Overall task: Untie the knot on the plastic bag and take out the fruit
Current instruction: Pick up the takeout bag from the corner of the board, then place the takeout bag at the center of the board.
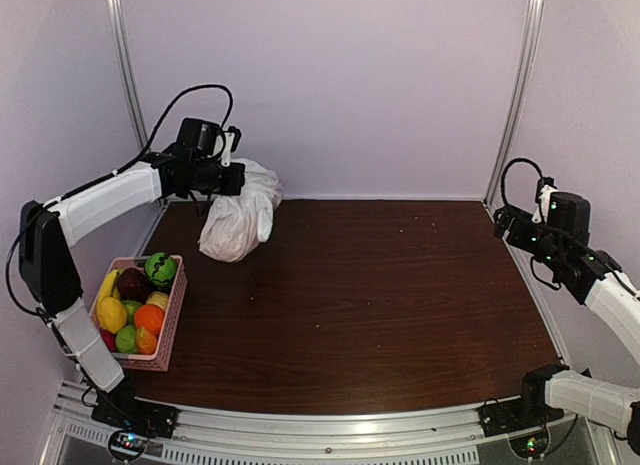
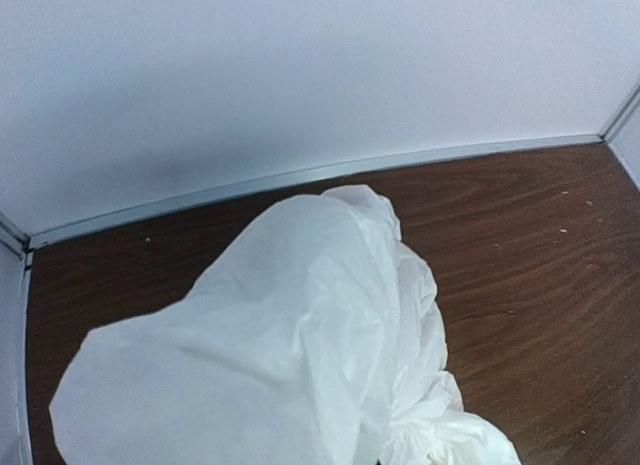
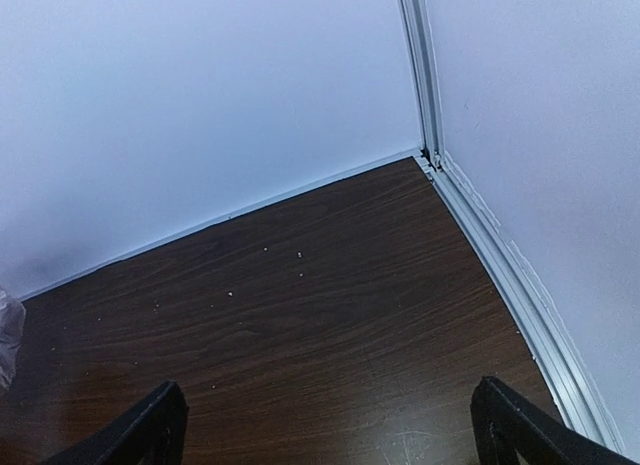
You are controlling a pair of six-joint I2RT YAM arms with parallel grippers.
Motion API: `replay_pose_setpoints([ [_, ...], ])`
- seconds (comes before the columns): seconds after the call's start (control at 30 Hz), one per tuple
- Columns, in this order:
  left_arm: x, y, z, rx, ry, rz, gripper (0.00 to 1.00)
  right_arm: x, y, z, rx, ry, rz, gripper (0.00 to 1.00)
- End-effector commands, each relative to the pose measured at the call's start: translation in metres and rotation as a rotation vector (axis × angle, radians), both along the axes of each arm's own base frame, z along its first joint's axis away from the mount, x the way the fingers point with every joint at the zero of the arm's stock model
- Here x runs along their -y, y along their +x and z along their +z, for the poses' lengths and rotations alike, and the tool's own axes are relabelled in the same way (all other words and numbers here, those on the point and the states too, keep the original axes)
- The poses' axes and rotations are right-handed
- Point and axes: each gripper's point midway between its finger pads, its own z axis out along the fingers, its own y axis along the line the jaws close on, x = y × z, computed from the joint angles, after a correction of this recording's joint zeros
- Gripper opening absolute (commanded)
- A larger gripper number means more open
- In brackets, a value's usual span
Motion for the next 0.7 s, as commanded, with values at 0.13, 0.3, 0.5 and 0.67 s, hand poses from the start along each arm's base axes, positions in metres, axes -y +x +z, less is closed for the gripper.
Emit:
replay_pose_setpoints([
  [0.13, 0.096, -0.097, 0.053, 0.059, -0.217, -0.506, 0.0, -0.015, -0.001, 0.022, 0.034, -0.025, 0.108, 1.0],
  [0.3, 0.129, -0.15, 0.05, -0.002, -0.287, -0.701, 0.0, -0.031, 0.002, 0.022, 0.031, -0.017, 0.202, 1.0],
  [0.5, 0.175, -0.206, 0.039, -0.071, -0.346, -0.905, 0.0, -0.039, 0.002, 0.018, 0.018, 0.009, 0.246, 1.0],
  [0.67, 0.202, -0.235, 0.021, -0.154, -0.462, -1.034, 0.0, -0.047, 0.0, 0.012, 0.006, 0.043, 0.278, 1.0],
])
